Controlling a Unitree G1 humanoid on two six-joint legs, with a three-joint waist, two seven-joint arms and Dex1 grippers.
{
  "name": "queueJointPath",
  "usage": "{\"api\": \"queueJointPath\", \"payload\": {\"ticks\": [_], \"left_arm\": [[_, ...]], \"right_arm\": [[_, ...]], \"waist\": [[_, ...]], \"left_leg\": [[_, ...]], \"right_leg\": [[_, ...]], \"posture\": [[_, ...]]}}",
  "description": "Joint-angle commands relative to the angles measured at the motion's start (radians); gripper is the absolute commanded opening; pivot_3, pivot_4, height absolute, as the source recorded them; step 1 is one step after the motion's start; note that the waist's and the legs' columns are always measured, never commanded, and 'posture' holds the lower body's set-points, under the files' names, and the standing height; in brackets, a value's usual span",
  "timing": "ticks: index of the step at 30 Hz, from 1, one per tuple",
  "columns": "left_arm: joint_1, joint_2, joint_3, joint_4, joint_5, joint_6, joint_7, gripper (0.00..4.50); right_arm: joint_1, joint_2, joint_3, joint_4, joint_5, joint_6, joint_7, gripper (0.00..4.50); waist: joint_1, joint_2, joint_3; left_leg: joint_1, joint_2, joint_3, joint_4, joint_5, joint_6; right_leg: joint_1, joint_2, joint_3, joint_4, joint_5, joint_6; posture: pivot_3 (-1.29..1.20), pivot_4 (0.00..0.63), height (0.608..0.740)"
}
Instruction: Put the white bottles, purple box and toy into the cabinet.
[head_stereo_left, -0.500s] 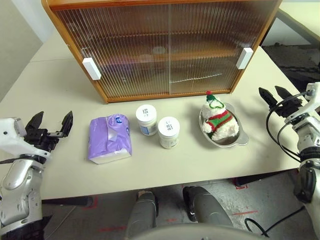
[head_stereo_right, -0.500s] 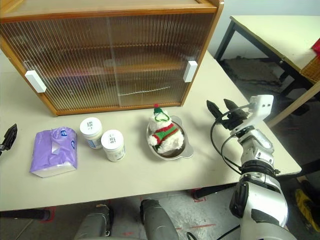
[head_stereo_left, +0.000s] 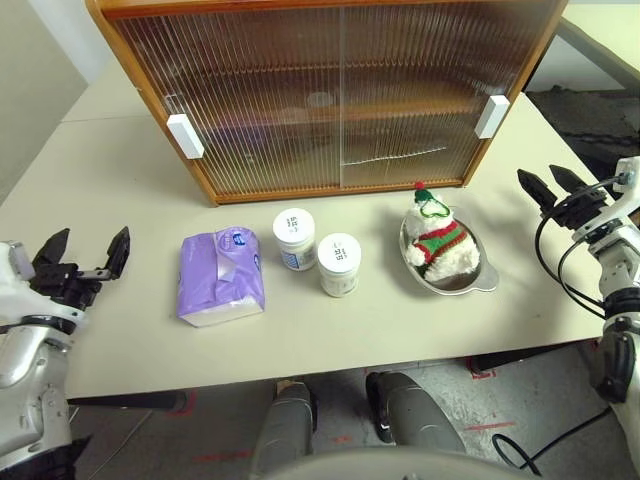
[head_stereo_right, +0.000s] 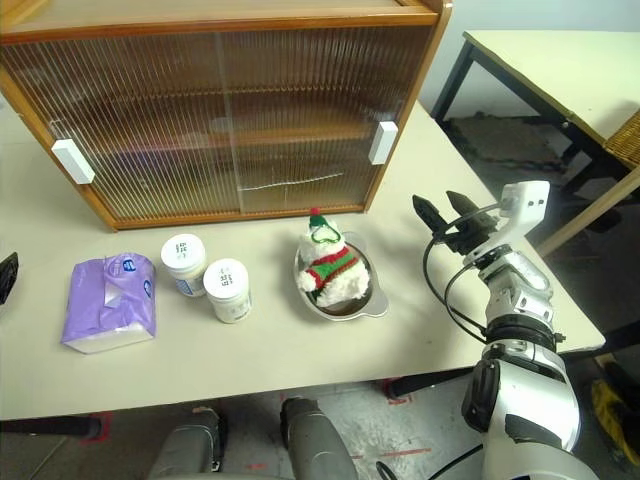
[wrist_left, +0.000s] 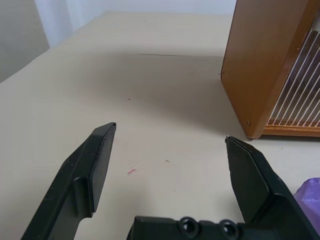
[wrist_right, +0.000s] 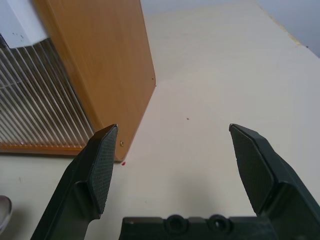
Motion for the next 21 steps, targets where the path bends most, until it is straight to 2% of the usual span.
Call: {"api": "queueJointPath", "payload": {"ticks": [1,5,7,10,14,17,21], "left_arm": [[0.011,0.037,0.056,0.063,-0.032,-0.012,-0.048,4.5],[0.014,0.065,0.108,0.058,-0.071,-0.003,-0.068,4.5],[0.013,0.069,0.093,0.007,-0.086,0.021,-0.073,4.5],[-0.006,0.091,0.051,-0.05,-0.104,0.072,-0.092,4.5],[-0.067,0.12,0.022,-0.097,-0.125,0.143,-0.074,3.59],[-0.126,0.135,0.002,-0.124,-0.124,0.185,-0.047,2.54],[-0.214,0.145,-0.062,-0.126,-0.094,0.22,-0.022,1.1]], "right_arm": [[0.035,0.014,0.024,-0.058,0.019,0.063,0.072,4.45],[0.075,-0.011,0.051,-0.178,0.076,0.228,0.251,4.45],[0.098,-0.046,0.075,-0.31,0.121,0.35,0.347,4.45],[0.143,-0.063,0.11,-0.543,0.186,0.5,0.392,4.45],[0.183,-0.042,0.164,-0.833,0.256,0.64,0.342,4.5],[0.173,-0.007,0.178,-0.952,0.304,0.706,0.28,4.5],[0.169,0.01,0.201,-1.055,0.35,0.768,0.234,4.5]], "waist": [[-0.003,0.0,0.0],[-0.002,-0.001,-0.001],[-0.003,0.001,-0.002],[-0.001,0.001,-0.002],[-0.013,-0.002,-0.003],[-0.022,-0.003,-0.003],[-0.027,-0.003,-0.004]], "left_leg": [[0.0,0.0,0.0,0.0,0.0,0.0],[0.0,0.0,0.0,0.0,-0.001,0.0],[-0.001,0.0,0.001,0.001,-0.001,0.0],[-0.003,-0.002,0.004,0.006,-0.001,0.0],[-0.001,-0.001,0.004,0.011,-0.001,0.001],[0.002,-0.001,0.004,0.014,-0.001,0.001],[0.001,-0.001,0.004,0.018,-0.001,0.001]], "right_leg": [[0.0,0.0,0.0,0.0,0.0,0.0],[0.0,0.002,0.0,0.0,0.0,-0.001],[0.0,0.002,0.0,0.0,0.0,-0.001],[0.0,0.005,0.0,0.0,0.0,0.001],[0.004,0.01,0.0,0.0,0.002,-0.001],[0.006,0.012,0.0,0.0,-0.001,0.006],[0.006,0.012,-0.001,0.001,0.0,0.008]], "posture": [[-0.08,0.123,0.74],[-0.09,0.111,0.74],[-0.12,0.106,0.74],[-0.14,0.113,0.74],[-0.13,0.112,0.74],[-0.13,0.109,0.74],[-0.14,0.103,0.74]]}}
